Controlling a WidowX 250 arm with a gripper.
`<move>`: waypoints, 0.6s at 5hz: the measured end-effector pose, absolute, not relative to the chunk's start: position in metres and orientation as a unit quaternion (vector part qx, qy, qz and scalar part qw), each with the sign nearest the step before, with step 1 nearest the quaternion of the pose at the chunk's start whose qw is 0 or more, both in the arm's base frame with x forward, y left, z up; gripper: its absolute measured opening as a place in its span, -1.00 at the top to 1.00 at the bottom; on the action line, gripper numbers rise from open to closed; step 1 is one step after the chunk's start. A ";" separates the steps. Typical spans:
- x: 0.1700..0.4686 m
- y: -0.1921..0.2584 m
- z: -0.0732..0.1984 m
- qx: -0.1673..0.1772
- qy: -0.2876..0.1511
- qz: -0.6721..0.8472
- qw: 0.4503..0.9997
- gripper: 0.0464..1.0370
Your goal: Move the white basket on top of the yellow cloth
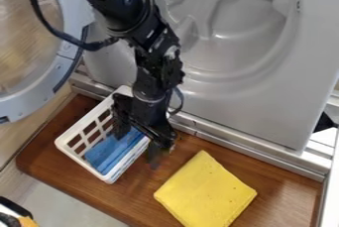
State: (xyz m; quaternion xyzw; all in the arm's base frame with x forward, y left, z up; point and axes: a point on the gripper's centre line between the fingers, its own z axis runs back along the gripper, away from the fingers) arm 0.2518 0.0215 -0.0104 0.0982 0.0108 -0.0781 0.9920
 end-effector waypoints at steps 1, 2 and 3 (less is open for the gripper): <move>0.254 0.034 -0.009 0.104 0.011 -0.063 0.992 -0.92; 0.251 0.039 -0.033 0.086 0.028 -0.050 0.995 -0.92; 0.252 0.039 -0.049 0.064 0.033 -0.044 0.996 -0.82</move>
